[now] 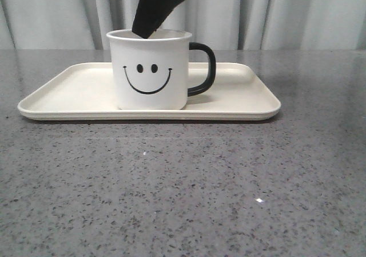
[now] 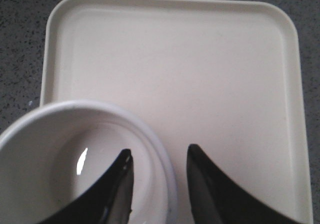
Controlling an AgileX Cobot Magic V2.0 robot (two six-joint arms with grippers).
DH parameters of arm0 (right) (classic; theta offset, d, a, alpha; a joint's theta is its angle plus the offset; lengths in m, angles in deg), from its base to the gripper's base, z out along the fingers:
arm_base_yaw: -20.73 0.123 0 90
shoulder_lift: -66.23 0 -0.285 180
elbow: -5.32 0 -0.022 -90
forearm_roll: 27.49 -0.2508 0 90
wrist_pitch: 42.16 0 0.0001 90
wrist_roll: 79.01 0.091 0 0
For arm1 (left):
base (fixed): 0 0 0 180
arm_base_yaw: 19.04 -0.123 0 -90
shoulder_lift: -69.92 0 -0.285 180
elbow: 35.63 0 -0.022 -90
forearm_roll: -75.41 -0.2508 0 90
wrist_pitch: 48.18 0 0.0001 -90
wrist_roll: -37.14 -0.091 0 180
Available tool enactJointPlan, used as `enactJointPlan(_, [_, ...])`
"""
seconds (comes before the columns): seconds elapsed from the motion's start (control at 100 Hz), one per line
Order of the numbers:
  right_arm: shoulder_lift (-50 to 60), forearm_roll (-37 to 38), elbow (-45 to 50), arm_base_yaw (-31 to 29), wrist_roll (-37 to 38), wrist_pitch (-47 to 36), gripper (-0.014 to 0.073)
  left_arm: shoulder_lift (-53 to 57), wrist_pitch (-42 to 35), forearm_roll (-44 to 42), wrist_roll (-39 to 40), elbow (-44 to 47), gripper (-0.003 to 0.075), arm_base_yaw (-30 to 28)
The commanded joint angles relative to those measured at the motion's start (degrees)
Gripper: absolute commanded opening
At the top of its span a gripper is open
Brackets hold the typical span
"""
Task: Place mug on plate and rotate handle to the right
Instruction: 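Open the right gripper and lift it up out of the mug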
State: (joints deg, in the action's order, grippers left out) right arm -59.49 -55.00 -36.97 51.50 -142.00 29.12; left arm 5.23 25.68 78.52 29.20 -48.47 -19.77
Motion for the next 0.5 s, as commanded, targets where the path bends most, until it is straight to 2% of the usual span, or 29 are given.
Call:
enactJointPlan(0.0, [3.52,-2.29,-2.98,0.06,0.59,5.03,0.031,0.31,-2.17,0.59,0.45,-1.26,-0.002,-0.13])
enactJointPlan(0.23, [4.28,-2.56,-4.23,0.06,1.17,4.67,0.031,0.31,-2.17,0.59,0.45,-1.26,-0.002,-0.13])
enactJointPlan(0.49, [4.42,-2.63,-13.76,-0.14,9.19,3.98,0.031,0.31,-2.17,0.59,0.45,-1.26,-0.002,-0.13])
